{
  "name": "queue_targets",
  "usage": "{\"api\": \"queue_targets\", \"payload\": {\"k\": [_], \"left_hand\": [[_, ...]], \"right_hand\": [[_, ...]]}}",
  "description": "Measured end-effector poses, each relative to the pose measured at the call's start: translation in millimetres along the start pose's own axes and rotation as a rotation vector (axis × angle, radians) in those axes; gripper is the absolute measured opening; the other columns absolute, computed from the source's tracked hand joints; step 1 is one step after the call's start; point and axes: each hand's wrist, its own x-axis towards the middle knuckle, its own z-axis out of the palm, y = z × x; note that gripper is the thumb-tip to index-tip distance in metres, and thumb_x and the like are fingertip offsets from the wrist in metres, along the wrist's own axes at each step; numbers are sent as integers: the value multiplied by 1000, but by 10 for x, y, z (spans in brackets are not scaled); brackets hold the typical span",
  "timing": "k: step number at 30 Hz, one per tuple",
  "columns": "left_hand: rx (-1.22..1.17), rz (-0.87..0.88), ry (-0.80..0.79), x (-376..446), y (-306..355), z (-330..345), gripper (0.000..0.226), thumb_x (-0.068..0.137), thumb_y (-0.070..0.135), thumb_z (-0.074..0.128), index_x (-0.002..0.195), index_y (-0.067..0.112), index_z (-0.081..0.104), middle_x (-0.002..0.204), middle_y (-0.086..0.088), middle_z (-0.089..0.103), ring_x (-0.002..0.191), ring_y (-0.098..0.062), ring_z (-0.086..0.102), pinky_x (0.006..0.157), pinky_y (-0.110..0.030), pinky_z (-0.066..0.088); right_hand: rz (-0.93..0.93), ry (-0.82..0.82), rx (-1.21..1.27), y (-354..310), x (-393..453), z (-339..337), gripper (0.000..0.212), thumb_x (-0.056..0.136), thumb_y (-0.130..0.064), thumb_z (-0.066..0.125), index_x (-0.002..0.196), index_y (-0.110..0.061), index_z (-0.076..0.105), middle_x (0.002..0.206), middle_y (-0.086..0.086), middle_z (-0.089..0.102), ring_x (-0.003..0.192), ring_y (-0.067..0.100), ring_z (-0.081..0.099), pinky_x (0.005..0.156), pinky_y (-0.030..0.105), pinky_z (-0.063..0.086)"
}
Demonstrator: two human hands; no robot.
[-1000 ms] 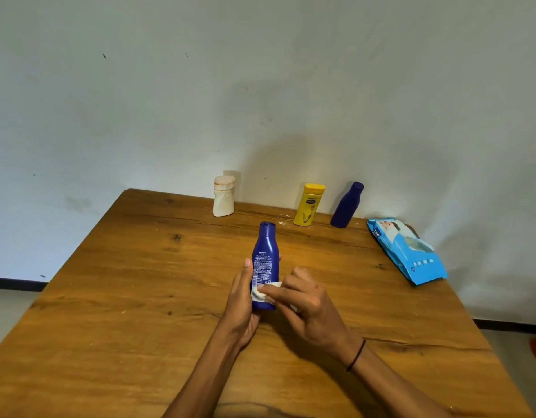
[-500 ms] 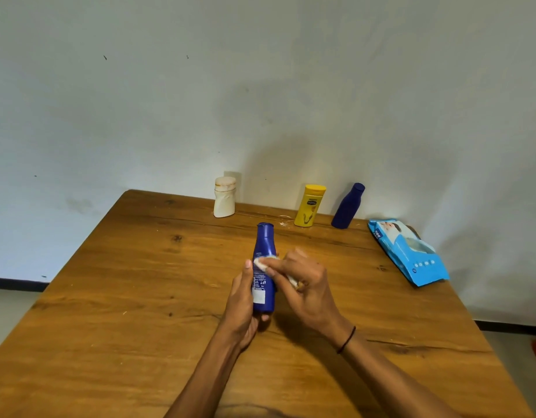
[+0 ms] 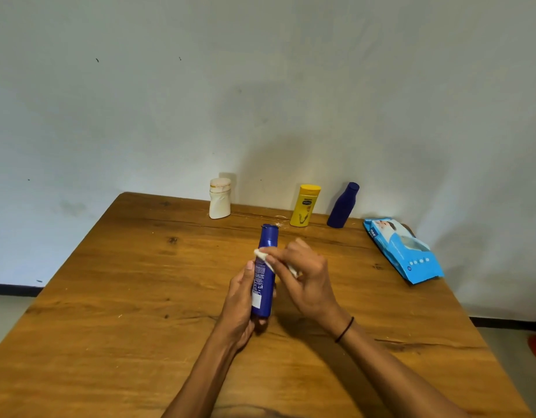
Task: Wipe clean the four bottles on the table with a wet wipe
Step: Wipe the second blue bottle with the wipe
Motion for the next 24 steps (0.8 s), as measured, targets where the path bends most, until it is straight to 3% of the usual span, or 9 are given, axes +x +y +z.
{"api": "queue_targets", "payload": {"k": [3,8,11,12,14,16,19,21,24], "left_hand": [[66,-30,-54,-26,-20,0,43,105,48,47,122,11,60,78,-13,62,59,-18,59,46,-26,50],[64,-26,-39,-35,-52,7,53,99,62,47,123,19,66,83,-16,65,64,-25,60,56,-33,50],[-17,-71,7,-52,-50,56,56,100,68,34,128,36,70,120,-15,74,102,-32,73,88,-50,58],[-40,-79,11,-58,-45,58,64,101,68,29,139,32,66,131,-18,71,120,-33,69,103,-54,52],[-39,-91,6,-46,-39,54,75,101,72,23,148,25,59,137,-28,63,132,-39,60,115,-56,43],[-33,-114,-2,-44,-24,41,82,99,79,20,149,26,58,124,-29,64,119,-39,64,112,-56,44],[-130,-134,-23,-4,-58,-9,86,97,82,22,149,25,57,96,-13,56,88,-24,56,97,-46,47],[-109,-126,-38,13,-66,-6,89,95,84,20,150,25,56,104,-17,60,98,-30,62,100,-50,48],[-105,-124,-85,-26,-79,38,96,91,86,17,152,22,54,140,-20,65,132,-38,61,111,-58,44]], "right_hand": [[113,105,133,-25,166,41,24,103,-22,62,126,-23,70,94,-6,71,88,13,61,74,37,51],[187,134,148,-142,54,184,25,104,-25,60,126,-22,72,94,-7,69,91,17,61,79,28,48],[129,42,84,-230,-208,285,28,104,-20,60,130,-22,71,100,-8,68,96,7,57,84,21,43],[101,8,56,-247,-313,320,30,104,-19,59,132,-22,71,102,-7,66,98,5,54,84,21,42],[53,-22,-15,-241,-495,350,33,105,-18,58,136,-22,70,99,-7,61,94,8,49,80,26,41],[6,-37,-61,-214,-592,336,34,106,-18,58,137,-24,69,95,-5,59,90,12,47,79,33,39],[-65,-102,-102,-188,-650,289,33,109,-23,54,139,-25,67,94,-4,58,91,10,43,81,30,33],[-79,-122,-129,-179,-603,227,32,110,-27,51,137,-25,69,94,-4,59,91,11,43,81,33,34],[-38,-97,-173,-142,-447,184,31,109,-27,51,133,-22,70,93,-4,60,91,11,43,81,36,37]]}}
